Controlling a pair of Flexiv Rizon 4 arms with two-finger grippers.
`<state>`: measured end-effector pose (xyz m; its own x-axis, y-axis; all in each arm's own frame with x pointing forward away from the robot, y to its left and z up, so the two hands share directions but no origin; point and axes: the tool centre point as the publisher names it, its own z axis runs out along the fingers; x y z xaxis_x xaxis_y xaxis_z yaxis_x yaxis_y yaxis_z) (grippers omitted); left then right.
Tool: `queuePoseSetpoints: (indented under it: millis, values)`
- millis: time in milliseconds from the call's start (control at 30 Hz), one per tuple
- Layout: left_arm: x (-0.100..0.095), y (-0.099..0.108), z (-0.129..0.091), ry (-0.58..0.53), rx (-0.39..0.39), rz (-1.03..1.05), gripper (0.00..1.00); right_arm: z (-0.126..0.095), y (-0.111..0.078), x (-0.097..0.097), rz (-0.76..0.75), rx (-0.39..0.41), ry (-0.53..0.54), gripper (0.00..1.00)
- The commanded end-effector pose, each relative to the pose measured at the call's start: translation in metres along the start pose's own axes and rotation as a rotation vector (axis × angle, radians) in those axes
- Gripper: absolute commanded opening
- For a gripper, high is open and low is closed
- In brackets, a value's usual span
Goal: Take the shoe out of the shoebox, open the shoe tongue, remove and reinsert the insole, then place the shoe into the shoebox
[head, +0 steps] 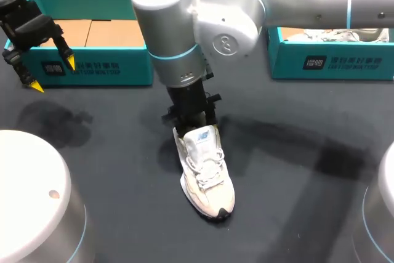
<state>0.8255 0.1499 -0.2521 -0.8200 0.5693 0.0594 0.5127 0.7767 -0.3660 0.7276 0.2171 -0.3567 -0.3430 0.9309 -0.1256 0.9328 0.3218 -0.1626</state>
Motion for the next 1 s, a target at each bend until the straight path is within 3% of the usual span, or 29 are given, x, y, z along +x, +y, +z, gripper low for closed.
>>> queuePoseSetpoints:
  millis: [33,533,833,1000]
  values:
    - [0.001,0.0,0.0,0.0,-0.003,0.0,1.0,0.0,-0.006,0.002,0.0,0.004,-0.002,1.0]
    - [0.001,0.0,0.0,0.0,-0.003,0.0,1.0,0.003,-0.006,0.002,-0.033,0.012,0.028,1.0]
    - [0.001,0.0,0.0,0.0,-0.003,0.0,1.0,-0.009,-0.016,0.003,-0.019,-0.021,0.029,1.0]
    - [0.001,0.0,0.0,0.0,-0.003,0.0,1.0,-0.004,-0.022,0.002,-0.015,-0.003,0.04,1.0]
